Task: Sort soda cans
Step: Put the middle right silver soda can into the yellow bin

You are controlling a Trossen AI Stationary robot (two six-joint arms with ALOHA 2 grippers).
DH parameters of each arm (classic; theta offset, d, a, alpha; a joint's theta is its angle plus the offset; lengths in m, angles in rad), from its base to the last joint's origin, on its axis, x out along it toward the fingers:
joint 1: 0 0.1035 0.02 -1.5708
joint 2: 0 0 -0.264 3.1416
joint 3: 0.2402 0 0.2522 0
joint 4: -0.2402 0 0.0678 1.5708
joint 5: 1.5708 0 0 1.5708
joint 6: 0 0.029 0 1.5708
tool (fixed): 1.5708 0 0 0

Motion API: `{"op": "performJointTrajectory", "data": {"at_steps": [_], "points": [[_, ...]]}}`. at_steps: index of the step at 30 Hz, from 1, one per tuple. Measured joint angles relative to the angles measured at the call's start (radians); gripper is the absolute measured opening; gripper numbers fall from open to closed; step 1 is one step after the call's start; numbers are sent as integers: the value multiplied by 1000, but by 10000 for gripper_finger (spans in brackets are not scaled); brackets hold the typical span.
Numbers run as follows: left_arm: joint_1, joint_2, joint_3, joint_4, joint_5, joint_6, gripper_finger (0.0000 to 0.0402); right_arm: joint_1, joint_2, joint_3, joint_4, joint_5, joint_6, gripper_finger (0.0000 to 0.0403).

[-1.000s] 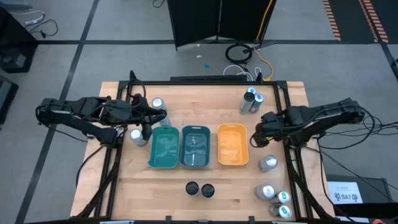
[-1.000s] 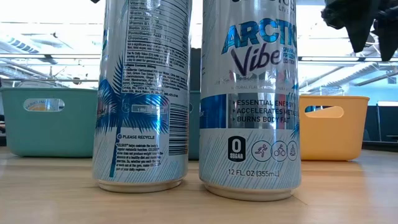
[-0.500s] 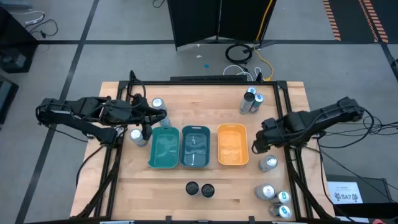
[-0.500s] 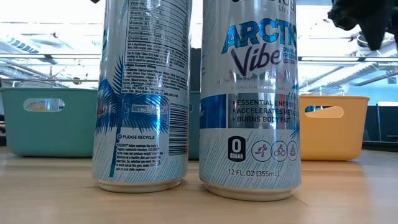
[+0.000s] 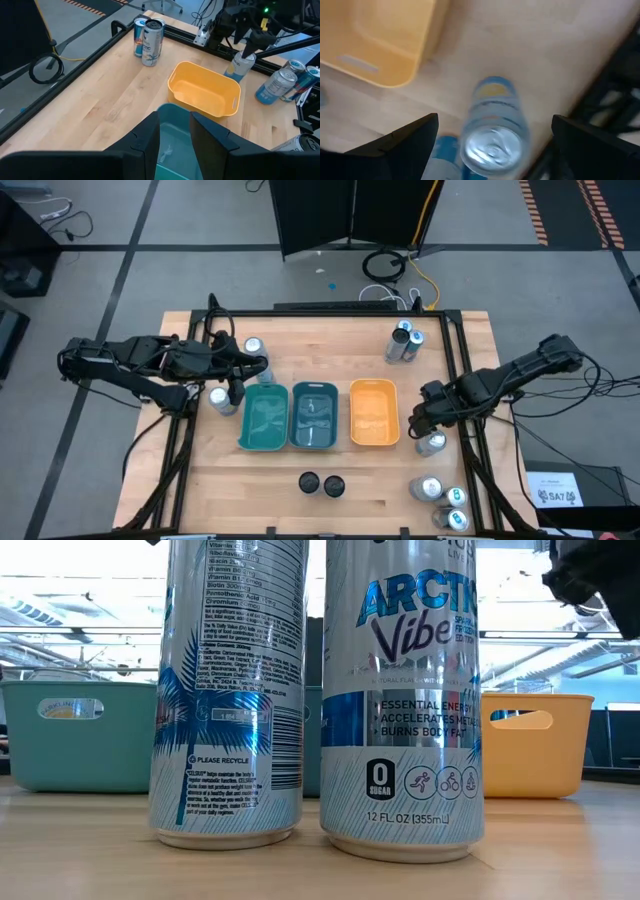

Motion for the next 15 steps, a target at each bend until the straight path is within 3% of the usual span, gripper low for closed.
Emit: {"op": "performJointTrajectory", "data": {"at_steps": [4,15], "points": [[0,0,0,0,0,0,116,4,-38,-66,102,-2,39,381],[0,0,0,0,0,0,116,67,-35,-81,102,-26,115,381]]}}
